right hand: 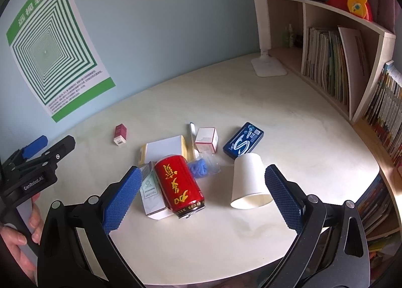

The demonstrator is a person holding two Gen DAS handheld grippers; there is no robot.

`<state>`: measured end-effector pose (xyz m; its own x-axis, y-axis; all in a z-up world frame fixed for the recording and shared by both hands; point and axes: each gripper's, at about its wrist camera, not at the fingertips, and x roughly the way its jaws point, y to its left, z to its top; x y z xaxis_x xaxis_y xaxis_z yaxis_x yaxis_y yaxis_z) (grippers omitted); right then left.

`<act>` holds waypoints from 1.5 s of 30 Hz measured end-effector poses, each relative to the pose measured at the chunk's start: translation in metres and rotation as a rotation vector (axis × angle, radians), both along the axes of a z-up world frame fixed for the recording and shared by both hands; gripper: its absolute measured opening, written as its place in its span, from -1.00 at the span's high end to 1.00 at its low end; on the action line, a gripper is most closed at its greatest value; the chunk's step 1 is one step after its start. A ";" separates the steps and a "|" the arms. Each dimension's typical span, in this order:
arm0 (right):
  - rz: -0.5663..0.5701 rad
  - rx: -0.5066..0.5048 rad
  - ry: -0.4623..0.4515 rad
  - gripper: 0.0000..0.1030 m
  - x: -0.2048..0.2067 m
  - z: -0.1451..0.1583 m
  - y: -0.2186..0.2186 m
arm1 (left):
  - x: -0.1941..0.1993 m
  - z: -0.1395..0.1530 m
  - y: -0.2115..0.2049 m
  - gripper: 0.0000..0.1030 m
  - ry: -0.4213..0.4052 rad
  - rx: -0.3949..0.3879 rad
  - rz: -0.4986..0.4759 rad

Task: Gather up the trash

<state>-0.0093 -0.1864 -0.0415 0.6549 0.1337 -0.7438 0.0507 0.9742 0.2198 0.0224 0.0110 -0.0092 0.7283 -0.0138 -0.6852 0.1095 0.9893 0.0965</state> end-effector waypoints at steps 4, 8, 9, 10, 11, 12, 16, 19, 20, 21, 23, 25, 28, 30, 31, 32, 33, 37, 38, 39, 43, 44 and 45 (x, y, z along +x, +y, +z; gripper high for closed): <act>0.000 0.002 -0.003 -0.89 0.001 0.001 0.000 | -0.001 -0.001 0.000 -0.87 0.003 0.003 -0.002; 0.000 0.003 -0.007 -0.89 0.001 0.003 0.001 | -0.001 -0.001 0.000 -0.87 0.004 0.004 -0.001; 0.001 0.004 -0.009 -0.89 0.001 0.003 0.001 | -0.001 -0.001 0.000 -0.87 0.003 0.004 0.000; 0.001 0.003 -0.009 -0.89 0.001 0.004 0.002 | -0.001 -0.001 0.000 -0.87 0.003 0.004 -0.001; 0.002 0.002 -0.009 -0.89 0.001 0.004 0.002 | -0.001 -0.001 0.000 -0.87 0.004 0.004 -0.001; 0.003 0.000 -0.008 -0.89 0.001 0.004 0.003 | -0.001 -0.001 0.000 -0.87 0.003 0.003 -0.002; 0.002 0.000 -0.005 -0.89 0.002 0.004 0.003 | 0.000 -0.001 -0.001 -0.87 0.003 0.006 -0.003; 0.001 0.001 -0.008 -0.89 0.001 0.004 0.003 | 0.000 -0.001 -0.001 -0.87 0.006 0.004 -0.005; 0.001 0.001 -0.008 -0.89 0.001 0.004 0.003 | 0.000 -0.001 -0.001 -0.87 0.007 0.006 -0.005; 0.001 0.003 -0.008 -0.89 0.001 0.004 0.002 | 0.000 -0.001 -0.002 -0.87 0.007 0.009 -0.005; -0.001 0.003 -0.008 -0.89 0.001 0.003 0.002 | 0.000 -0.002 -0.002 -0.87 0.008 0.012 -0.005; -0.001 0.003 -0.007 -0.89 0.001 0.003 0.002 | 0.000 -0.003 -0.002 -0.87 0.011 0.013 -0.005; -0.001 0.003 -0.006 -0.89 0.001 0.003 0.002 | 0.000 -0.003 -0.003 -0.87 0.013 0.014 -0.003; 0.000 0.002 -0.007 -0.89 0.000 0.004 0.002 | 0.000 -0.003 -0.003 -0.87 0.013 0.014 -0.003; -0.001 0.001 -0.006 -0.89 0.000 0.004 0.002 | 0.000 -0.003 -0.003 -0.87 0.013 0.015 -0.003; 0.000 0.002 -0.006 -0.89 0.000 0.003 0.001 | 0.000 -0.003 -0.002 -0.87 0.013 0.015 -0.003; 0.000 0.002 -0.007 -0.89 0.000 0.003 0.001 | 0.000 -0.003 -0.002 -0.87 0.013 0.015 -0.003; 0.001 0.002 -0.009 -0.89 -0.001 0.004 0.002 | 0.000 -0.004 -0.002 -0.87 0.014 0.016 -0.003; 0.000 0.002 -0.009 -0.89 -0.001 0.004 0.002 | 0.000 -0.004 -0.002 -0.87 0.014 0.016 -0.002; 0.001 0.001 -0.008 -0.89 -0.001 0.004 0.002 | 0.000 -0.004 -0.002 -0.87 0.014 0.018 -0.003; 0.000 0.002 -0.007 -0.89 0.000 0.004 0.001 | -0.001 -0.005 -0.002 -0.87 0.016 0.019 -0.005; -0.001 0.002 -0.007 -0.89 0.000 0.004 0.001 | 0.000 -0.006 -0.003 -0.87 0.017 0.020 -0.005; -0.001 0.002 -0.007 -0.89 -0.001 0.004 0.001 | -0.001 -0.006 -0.003 -0.87 0.017 0.020 -0.006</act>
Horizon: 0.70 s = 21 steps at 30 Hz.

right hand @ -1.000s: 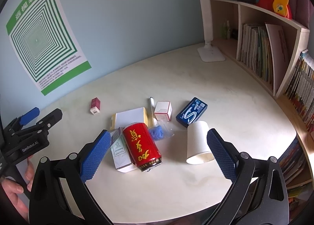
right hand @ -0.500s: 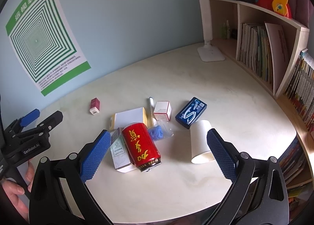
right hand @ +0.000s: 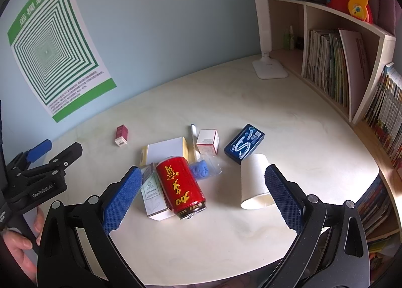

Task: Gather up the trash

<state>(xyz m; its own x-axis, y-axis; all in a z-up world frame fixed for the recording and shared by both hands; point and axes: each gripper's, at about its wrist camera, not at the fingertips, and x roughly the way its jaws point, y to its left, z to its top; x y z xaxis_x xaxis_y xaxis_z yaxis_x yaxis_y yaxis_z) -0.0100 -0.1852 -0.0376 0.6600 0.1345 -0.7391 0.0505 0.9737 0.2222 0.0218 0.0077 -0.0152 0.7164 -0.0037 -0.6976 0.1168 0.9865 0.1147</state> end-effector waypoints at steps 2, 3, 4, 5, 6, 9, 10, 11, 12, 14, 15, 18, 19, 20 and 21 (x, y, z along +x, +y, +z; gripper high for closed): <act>-0.001 0.001 -0.001 -0.89 0.000 0.000 -0.001 | 0.000 -0.001 0.000 -0.87 0.002 0.001 -0.002; -0.001 0.001 0.000 -0.89 -0.001 0.000 -0.001 | 0.000 -0.001 -0.001 -0.87 0.003 0.003 -0.003; -0.002 0.001 0.000 -0.89 -0.001 0.000 -0.001 | 0.001 -0.001 -0.001 -0.87 0.003 0.003 -0.004; -0.001 0.002 0.000 -0.89 0.000 0.000 -0.001 | 0.001 -0.001 -0.001 -0.87 0.004 0.003 -0.004; -0.001 0.002 0.001 -0.89 0.000 0.000 -0.001 | 0.001 -0.001 -0.002 -0.87 0.004 0.004 -0.005; -0.001 0.001 0.001 -0.89 -0.001 0.000 -0.001 | 0.001 -0.001 -0.002 -0.87 0.006 0.005 -0.006; 0.000 0.002 0.000 -0.89 -0.001 0.000 -0.001 | 0.001 -0.001 -0.002 -0.87 0.007 0.006 -0.006; 0.000 0.003 0.001 -0.89 -0.001 0.000 -0.002 | 0.001 -0.001 -0.002 -0.87 0.008 0.007 -0.006; 0.000 0.003 0.001 -0.89 -0.001 0.000 -0.002 | 0.001 -0.002 -0.003 -0.87 0.008 0.007 -0.006; -0.001 0.004 0.001 -0.89 -0.001 0.000 -0.002 | 0.001 -0.002 -0.003 -0.87 0.009 0.008 -0.005; 0.000 0.005 0.001 -0.89 -0.001 0.000 -0.002 | 0.001 -0.002 -0.003 -0.87 0.009 0.008 -0.004; 0.001 0.004 0.000 -0.89 0.000 0.000 -0.002 | 0.001 -0.002 -0.003 -0.87 0.008 0.007 -0.003; 0.002 0.005 0.000 -0.89 0.001 0.000 -0.002 | 0.001 -0.002 -0.003 -0.87 0.009 0.006 -0.002; 0.003 0.004 -0.001 -0.89 0.001 0.000 -0.001 | 0.002 -0.002 -0.002 -0.87 0.009 0.006 -0.002; 0.004 0.003 0.000 -0.89 0.001 0.000 -0.001 | 0.002 -0.002 -0.002 -0.87 0.009 0.006 -0.002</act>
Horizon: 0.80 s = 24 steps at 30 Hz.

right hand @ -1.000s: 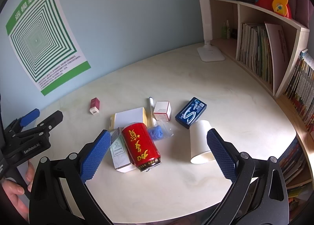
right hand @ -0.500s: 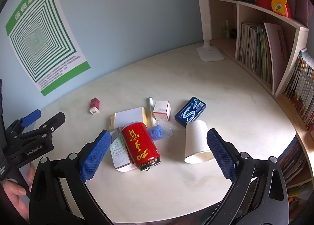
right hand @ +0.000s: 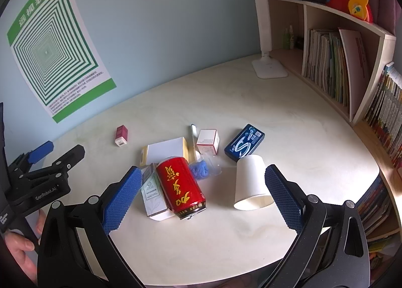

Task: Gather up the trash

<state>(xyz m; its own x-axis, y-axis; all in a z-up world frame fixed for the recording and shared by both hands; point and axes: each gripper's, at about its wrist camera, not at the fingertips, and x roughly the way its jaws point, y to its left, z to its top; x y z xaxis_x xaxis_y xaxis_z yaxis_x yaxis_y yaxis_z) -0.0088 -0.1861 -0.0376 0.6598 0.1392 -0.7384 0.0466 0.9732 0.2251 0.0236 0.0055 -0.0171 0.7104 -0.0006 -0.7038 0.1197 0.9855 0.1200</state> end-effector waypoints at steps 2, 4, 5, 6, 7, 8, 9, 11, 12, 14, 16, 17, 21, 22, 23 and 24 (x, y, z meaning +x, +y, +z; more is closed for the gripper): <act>0.000 0.001 0.001 -0.89 0.001 0.000 0.000 | 0.000 0.000 0.000 -0.87 0.001 0.002 0.001; 0.000 0.001 0.001 -0.89 0.001 0.000 0.000 | 0.000 0.000 0.000 -0.87 0.002 0.002 0.000; 0.001 0.001 0.002 -0.89 0.001 0.000 0.000 | 0.000 0.000 0.000 -0.87 0.002 0.003 0.001; 0.001 0.002 0.001 -0.89 0.001 0.000 0.000 | 0.001 0.000 0.000 -0.87 0.003 0.002 0.001; 0.001 0.002 0.001 -0.89 0.001 0.000 0.000 | 0.001 0.000 0.000 -0.87 0.003 0.002 0.001; 0.001 0.002 0.001 -0.89 0.001 0.000 0.000 | 0.001 0.000 0.000 -0.87 0.004 0.002 0.001; 0.001 0.002 0.001 -0.89 0.001 0.000 0.000 | 0.001 0.000 0.000 -0.87 0.004 0.003 0.001; 0.001 0.003 0.001 -0.89 0.001 0.000 0.000 | 0.001 0.000 0.000 -0.87 0.003 0.004 0.001; 0.002 0.003 0.001 -0.89 0.001 0.000 0.000 | 0.001 0.000 0.000 -0.87 0.004 0.005 0.000; 0.002 0.001 0.002 -0.89 0.001 0.000 0.001 | 0.001 0.000 0.000 -0.87 0.005 0.005 0.000; 0.003 0.000 0.004 -0.89 0.002 -0.001 0.001 | 0.001 -0.001 -0.001 -0.87 0.007 0.005 -0.001; 0.003 -0.001 0.006 -0.89 0.002 -0.001 0.001 | 0.001 -0.002 -0.001 -0.87 0.008 0.007 -0.001; -0.001 -0.001 0.022 -0.89 0.004 -0.010 -0.002 | 0.004 -0.009 -0.002 -0.87 0.025 0.016 -0.007; -0.002 -0.001 0.028 -0.89 0.005 -0.013 -0.003 | 0.005 -0.012 -0.003 -0.87 0.032 0.020 -0.008; -0.004 -0.005 0.035 -0.89 0.006 -0.017 -0.005 | 0.006 -0.014 -0.003 -0.87 0.038 0.024 -0.010; -0.003 -0.008 0.040 -0.89 0.007 -0.020 -0.006 | 0.007 -0.018 -0.004 -0.87 0.044 0.026 -0.016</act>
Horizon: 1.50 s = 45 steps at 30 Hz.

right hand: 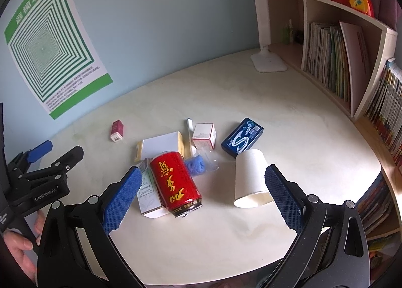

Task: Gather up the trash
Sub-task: 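Grasp the white paper cup with the right tool while the left tool grasps the white perfume box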

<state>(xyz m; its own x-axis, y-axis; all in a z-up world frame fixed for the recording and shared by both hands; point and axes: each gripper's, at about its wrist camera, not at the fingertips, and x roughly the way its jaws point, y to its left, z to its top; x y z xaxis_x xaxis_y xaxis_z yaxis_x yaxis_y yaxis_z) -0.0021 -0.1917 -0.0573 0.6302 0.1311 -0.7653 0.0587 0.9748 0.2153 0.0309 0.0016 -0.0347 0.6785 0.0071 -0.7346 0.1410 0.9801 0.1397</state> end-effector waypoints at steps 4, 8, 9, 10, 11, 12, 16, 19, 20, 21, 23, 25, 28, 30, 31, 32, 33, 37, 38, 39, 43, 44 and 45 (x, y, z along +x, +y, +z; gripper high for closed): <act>-0.007 -0.017 0.033 -0.89 0.006 -0.018 -0.006 | 0.006 -0.015 -0.004 -0.87 0.031 0.020 -0.022; -0.020 -0.047 0.071 -0.89 0.015 -0.034 -0.014 | 0.012 -0.032 -0.008 -0.87 0.079 0.032 -0.051; -0.023 -0.055 0.083 -0.89 0.018 -0.039 -0.016 | 0.015 -0.037 -0.009 -0.87 0.097 0.034 -0.058; -0.027 -0.057 0.093 -0.89 0.020 -0.043 -0.018 | 0.018 -0.043 -0.011 -0.87 0.113 0.031 -0.070; -0.028 -0.055 0.102 -0.89 0.023 -0.047 -0.020 | 0.019 -0.048 -0.012 -0.87 0.127 0.031 -0.075; -0.028 -0.056 0.110 -0.89 0.025 -0.051 -0.022 | 0.022 -0.055 -0.014 -0.87 0.150 0.028 -0.082; -0.029 -0.069 0.152 -0.88 0.038 -0.068 -0.026 | 0.031 -0.077 -0.018 -0.87 0.228 0.006 -0.093; -0.024 -0.075 0.185 -0.88 0.047 -0.080 -0.029 | 0.038 -0.091 -0.021 -0.87 0.286 -0.025 -0.099; -0.023 -0.072 0.195 -0.87 0.050 -0.084 -0.031 | 0.041 -0.096 -0.022 -0.87 0.303 -0.033 -0.098; -0.024 -0.073 0.204 -0.87 0.053 -0.087 -0.033 | 0.043 -0.100 -0.024 -0.87 0.321 -0.046 -0.101; -0.019 -0.079 0.225 -0.86 0.059 -0.094 -0.036 | 0.048 -0.107 -0.027 -0.87 0.348 -0.058 -0.101; -0.013 -0.082 0.240 -0.86 0.063 -0.100 -0.039 | 0.052 -0.116 -0.030 -0.87 0.378 -0.057 -0.095; -0.007 -0.087 0.261 -0.86 0.069 -0.109 -0.043 | 0.057 -0.126 -0.031 -0.83 0.403 -0.055 -0.083; 0.000 -0.091 0.279 -0.86 0.073 -0.116 -0.044 | 0.061 -0.133 -0.030 -0.85 0.423 -0.077 -0.078; 0.004 -0.093 0.288 -0.86 0.074 -0.120 -0.044 | 0.063 -0.134 -0.028 -0.85 0.428 -0.102 -0.075; 0.008 -0.094 0.293 -0.86 0.076 -0.123 -0.044 | 0.065 -0.136 -0.026 -0.84 0.439 -0.116 -0.068; 0.011 -0.096 0.299 -0.86 0.077 -0.125 -0.044 | 0.068 -0.140 -0.026 -0.78 0.454 -0.117 -0.059; 0.022 -0.088 0.323 -0.82 0.081 -0.135 -0.045 | 0.077 -0.151 -0.024 -0.46 0.499 -0.138 -0.057; 0.026 -0.087 0.331 -0.65 0.082 -0.137 -0.045 | 0.078 -0.153 -0.023 -0.41 0.508 -0.140 -0.058; 0.026 -0.086 0.341 -0.41 0.083 -0.140 -0.046 | 0.078 -0.155 -0.022 -0.32 0.515 -0.138 -0.059; 0.028 -0.053 0.362 -0.26 0.083 -0.148 -0.048 | 0.076 -0.156 -0.017 -0.09 0.530 -0.141 -0.064; 0.030 -0.055 0.357 -0.25 0.083 -0.148 -0.047 | 0.075 -0.156 -0.016 -0.05 0.533 -0.142 -0.065; 0.033 -0.054 0.353 -0.21 0.083 -0.147 -0.047 | 0.074 -0.155 -0.014 0.02 0.535 -0.148 -0.069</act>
